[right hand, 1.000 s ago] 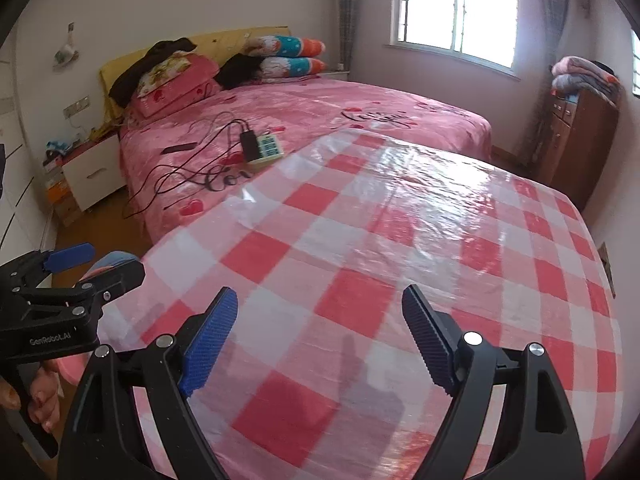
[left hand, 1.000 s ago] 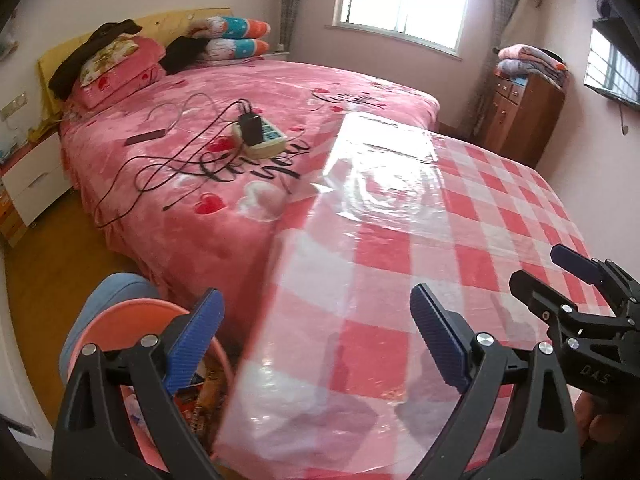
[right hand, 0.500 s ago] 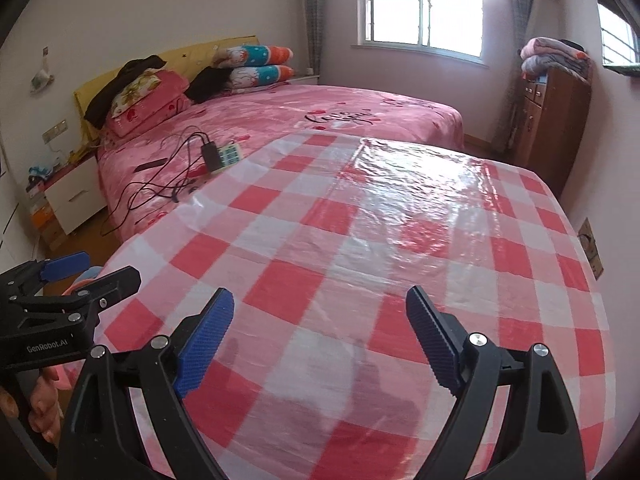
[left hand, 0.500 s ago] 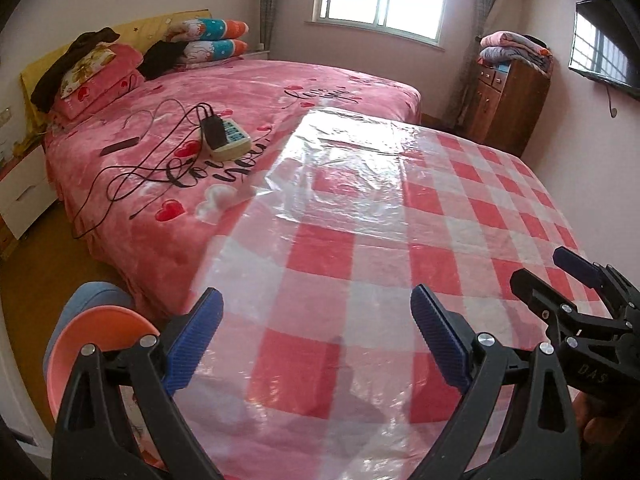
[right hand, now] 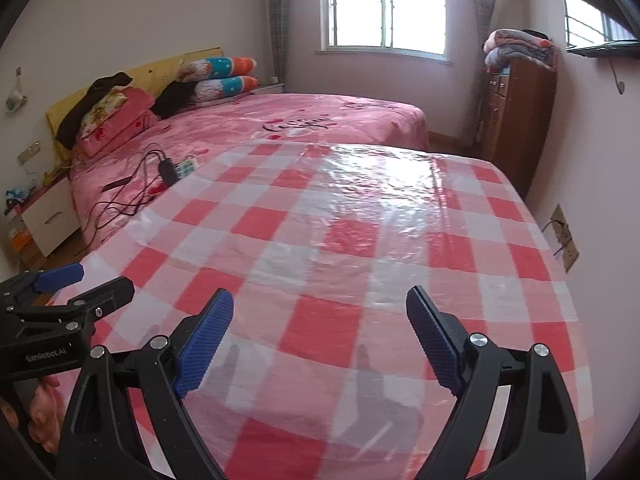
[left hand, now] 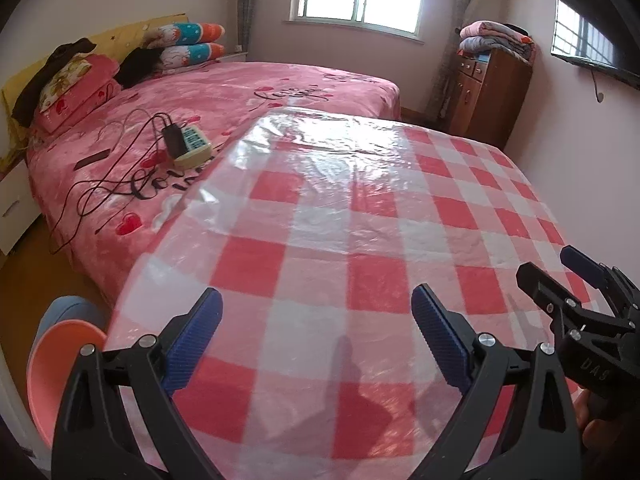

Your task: Collect trash

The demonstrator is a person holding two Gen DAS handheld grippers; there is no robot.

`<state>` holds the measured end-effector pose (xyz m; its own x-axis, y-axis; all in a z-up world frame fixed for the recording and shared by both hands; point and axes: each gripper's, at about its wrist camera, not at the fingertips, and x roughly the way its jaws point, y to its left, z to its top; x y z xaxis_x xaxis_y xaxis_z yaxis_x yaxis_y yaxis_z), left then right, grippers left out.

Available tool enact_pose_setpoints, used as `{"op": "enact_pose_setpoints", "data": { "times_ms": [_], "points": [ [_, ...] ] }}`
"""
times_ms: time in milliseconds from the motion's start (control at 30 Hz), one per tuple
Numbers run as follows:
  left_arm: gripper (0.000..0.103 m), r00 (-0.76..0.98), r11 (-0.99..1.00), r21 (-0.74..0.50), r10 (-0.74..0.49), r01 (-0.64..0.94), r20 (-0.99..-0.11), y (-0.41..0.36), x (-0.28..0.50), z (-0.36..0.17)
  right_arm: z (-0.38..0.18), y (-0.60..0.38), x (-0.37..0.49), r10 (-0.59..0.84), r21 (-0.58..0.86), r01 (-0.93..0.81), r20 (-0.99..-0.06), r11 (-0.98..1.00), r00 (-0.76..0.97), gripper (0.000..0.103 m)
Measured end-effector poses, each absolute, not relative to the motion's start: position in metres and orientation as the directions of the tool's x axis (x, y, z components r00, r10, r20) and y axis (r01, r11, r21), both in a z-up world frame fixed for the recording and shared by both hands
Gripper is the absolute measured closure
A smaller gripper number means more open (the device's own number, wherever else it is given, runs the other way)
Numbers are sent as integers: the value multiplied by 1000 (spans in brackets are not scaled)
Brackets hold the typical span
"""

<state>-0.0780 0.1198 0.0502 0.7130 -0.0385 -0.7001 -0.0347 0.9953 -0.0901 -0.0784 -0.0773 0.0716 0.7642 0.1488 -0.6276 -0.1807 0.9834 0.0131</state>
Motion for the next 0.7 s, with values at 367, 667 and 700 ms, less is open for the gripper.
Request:
{"op": "enact_pose_setpoints", "data": {
  "times_ms": [367, 667, 700],
  "points": [
    [7, 711, 996, -86, -70, 14, -699, 79, -58, 52, 72, -119, -74, 100, 36, -99, -621, 994, 778, 16],
    [7, 717, 997, -70, -77, 40, -693, 55, -49, 51, 72, -136, -74, 87, 50, -71, -616, 996, 783, 16],
    [7, 718, 997, -65, -75, 41, -692, 53, -48, 51, 72, -136, -74, 85, 49, -70, -616, 996, 783, 16]
  ]
}}
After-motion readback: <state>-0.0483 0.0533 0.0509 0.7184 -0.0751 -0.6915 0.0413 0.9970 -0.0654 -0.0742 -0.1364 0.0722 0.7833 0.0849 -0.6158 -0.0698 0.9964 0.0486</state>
